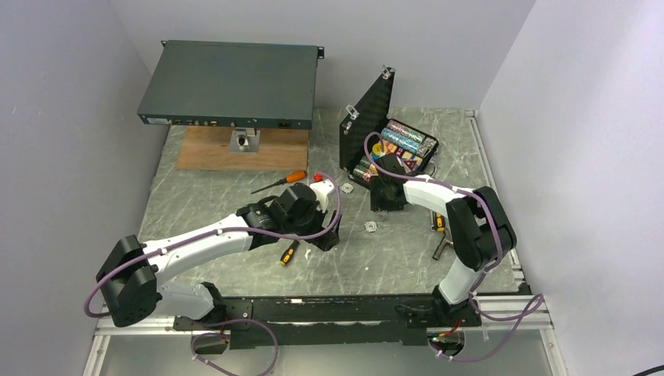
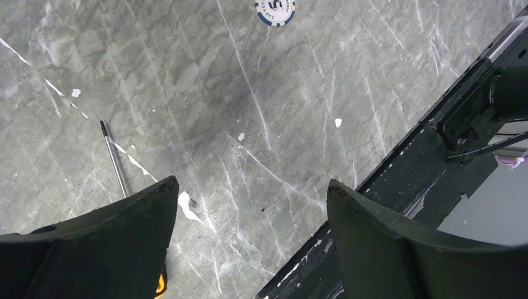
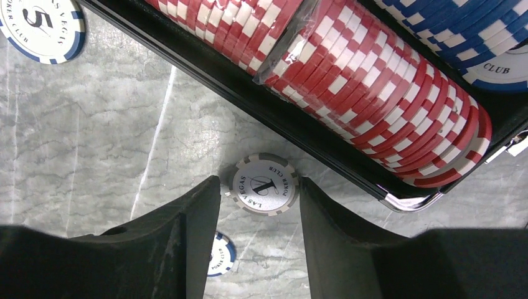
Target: Pack up texas hold em set
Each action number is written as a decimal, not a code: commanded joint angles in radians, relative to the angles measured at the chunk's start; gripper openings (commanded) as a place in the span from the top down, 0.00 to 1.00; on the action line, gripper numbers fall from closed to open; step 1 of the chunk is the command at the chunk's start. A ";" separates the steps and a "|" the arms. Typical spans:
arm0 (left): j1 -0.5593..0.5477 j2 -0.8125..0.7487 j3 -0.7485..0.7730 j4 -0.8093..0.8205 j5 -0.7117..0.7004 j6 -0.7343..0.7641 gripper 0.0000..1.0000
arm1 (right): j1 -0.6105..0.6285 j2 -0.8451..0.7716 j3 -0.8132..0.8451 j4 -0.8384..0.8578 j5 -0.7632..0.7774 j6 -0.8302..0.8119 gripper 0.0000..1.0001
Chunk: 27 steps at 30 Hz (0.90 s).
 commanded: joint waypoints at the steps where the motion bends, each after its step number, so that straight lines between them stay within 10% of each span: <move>1: 0.002 -0.011 0.031 0.009 -0.016 0.002 0.10 | 0.002 0.005 -0.025 0.018 0.003 0.001 0.50; 19: 0.167 -0.076 -0.033 0.048 0.136 -0.107 0.10 | 0.021 -0.087 -0.046 0.133 -0.079 -0.101 0.69; 27: 0.338 -0.119 -0.112 0.121 0.358 -0.221 0.11 | 0.045 -0.113 -0.037 0.122 -0.066 -0.114 0.53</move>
